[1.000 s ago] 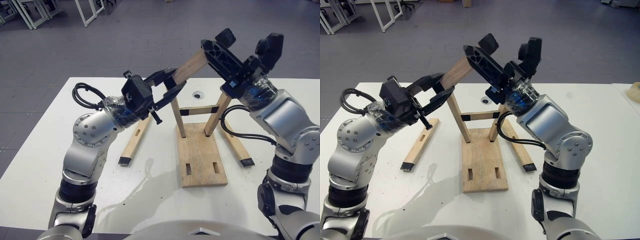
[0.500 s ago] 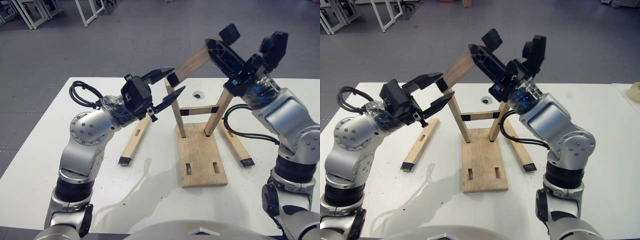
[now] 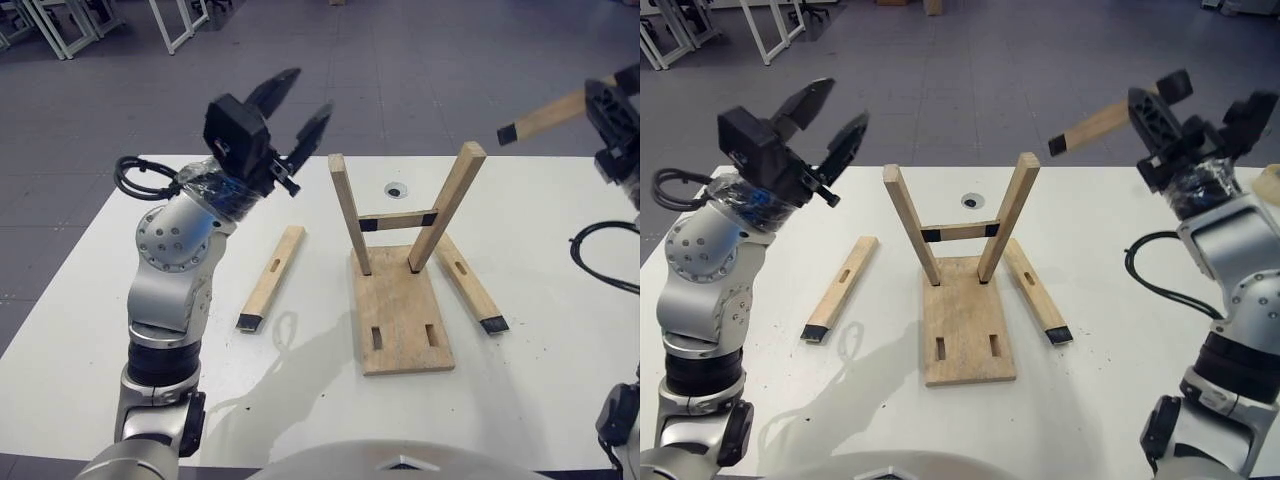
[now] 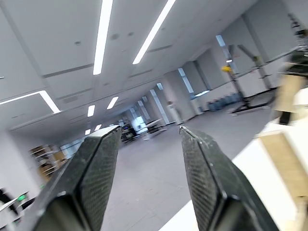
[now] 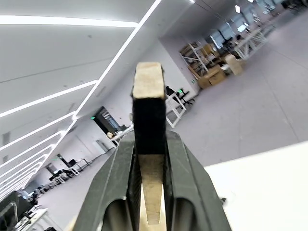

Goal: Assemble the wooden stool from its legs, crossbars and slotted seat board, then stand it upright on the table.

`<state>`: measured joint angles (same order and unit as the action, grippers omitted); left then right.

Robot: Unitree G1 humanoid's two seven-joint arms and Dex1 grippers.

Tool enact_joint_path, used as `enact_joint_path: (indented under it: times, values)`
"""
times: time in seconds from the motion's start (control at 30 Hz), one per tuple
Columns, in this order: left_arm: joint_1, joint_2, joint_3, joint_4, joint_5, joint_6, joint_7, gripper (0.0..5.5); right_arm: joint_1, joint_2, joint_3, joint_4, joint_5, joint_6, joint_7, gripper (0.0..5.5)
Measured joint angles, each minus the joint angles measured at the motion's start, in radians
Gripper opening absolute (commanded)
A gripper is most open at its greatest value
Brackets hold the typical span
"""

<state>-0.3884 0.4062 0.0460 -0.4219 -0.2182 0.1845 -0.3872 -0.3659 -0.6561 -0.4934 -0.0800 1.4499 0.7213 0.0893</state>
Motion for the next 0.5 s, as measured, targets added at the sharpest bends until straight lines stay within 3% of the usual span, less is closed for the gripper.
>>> enact_joint_path:
  times: [0.17, 0.5]
  values:
    - [0.000, -0.005, 0.062, 0.101, 0.115, -0.078, 0.113, 2.24, 0.131, 0.036, 0.074, 0.092, -0.231, -0.029, 0.102, 0.40]
    - [0.019, -0.014, 0.054, 0.134, 0.155, -0.098, 0.129, 2.24, 0.217, 0.094, 0.222, 0.054, -0.543, -0.068, 0.223, 0.40]
